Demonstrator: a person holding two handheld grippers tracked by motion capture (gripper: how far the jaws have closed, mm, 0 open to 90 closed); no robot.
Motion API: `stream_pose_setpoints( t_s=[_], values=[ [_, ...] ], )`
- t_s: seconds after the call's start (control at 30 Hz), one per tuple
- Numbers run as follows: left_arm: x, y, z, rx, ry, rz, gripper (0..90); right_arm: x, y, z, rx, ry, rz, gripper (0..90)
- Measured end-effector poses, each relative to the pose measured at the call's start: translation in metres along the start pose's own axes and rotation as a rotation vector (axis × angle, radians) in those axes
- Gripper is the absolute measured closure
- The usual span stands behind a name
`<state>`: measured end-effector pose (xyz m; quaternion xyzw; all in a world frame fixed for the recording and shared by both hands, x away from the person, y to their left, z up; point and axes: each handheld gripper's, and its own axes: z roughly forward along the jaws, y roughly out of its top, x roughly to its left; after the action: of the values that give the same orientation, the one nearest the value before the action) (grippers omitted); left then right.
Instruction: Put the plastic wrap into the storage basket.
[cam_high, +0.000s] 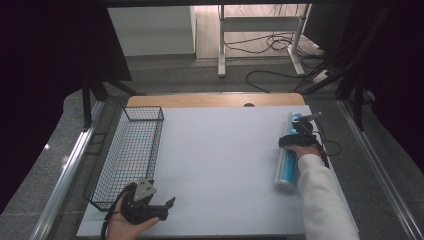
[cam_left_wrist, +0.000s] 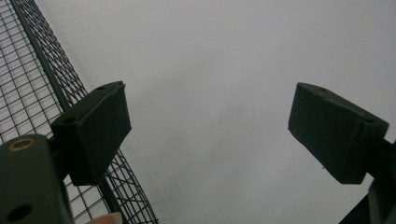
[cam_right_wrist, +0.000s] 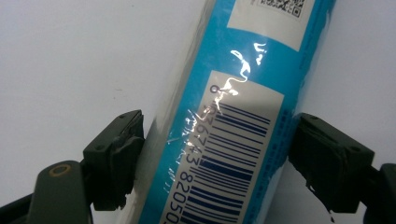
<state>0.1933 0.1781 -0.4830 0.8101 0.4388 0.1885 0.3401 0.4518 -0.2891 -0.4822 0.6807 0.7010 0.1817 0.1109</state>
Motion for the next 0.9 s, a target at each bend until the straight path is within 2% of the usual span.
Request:
stream_pose_setpoints(
  t_s=[0.2, 0.23, 0.33, 0.57, 0.73, 0.9],
  values=[
    [0.000, 0.000, 0.000, 0.002, 0.000, 0.003, 13.1, -0.001, 0.001, 0.002, 0.024, 0.020, 0.050, 23.5],
    [0.000, 0.000, 0.000, 0.002, 0.001, 0.004, 13.1, -0.003, 0.002, 0.002, 0.041, 0.034, 0.077, 24.6],
    [0.000, 0.000, 0.000, 0.001, 0.002, 0.004, 13.1, -0.004, 0.003, 0.002, 0.062, 0.044, 0.107, 25.9],
    [0.000, 0.000, 0.000, 0.000, 0.004, 0.005, 13.1, -0.008, 0.005, 0.001, 0.082, 0.066, 0.153, 27.5],
    [0.001, 0.000, 0.000, 0.001, 0.007, 0.004, 13.2, -0.014, 0.007, 0.000, 0.095, 0.102, 0.199, 28.7],
    [0.002, -0.001, -0.001, -0.001, 0.010, 0.000, 13.2, -0.016, 0.006, -0.001, 0.097, 0.139, 0.215, 29.8]
  ],
)
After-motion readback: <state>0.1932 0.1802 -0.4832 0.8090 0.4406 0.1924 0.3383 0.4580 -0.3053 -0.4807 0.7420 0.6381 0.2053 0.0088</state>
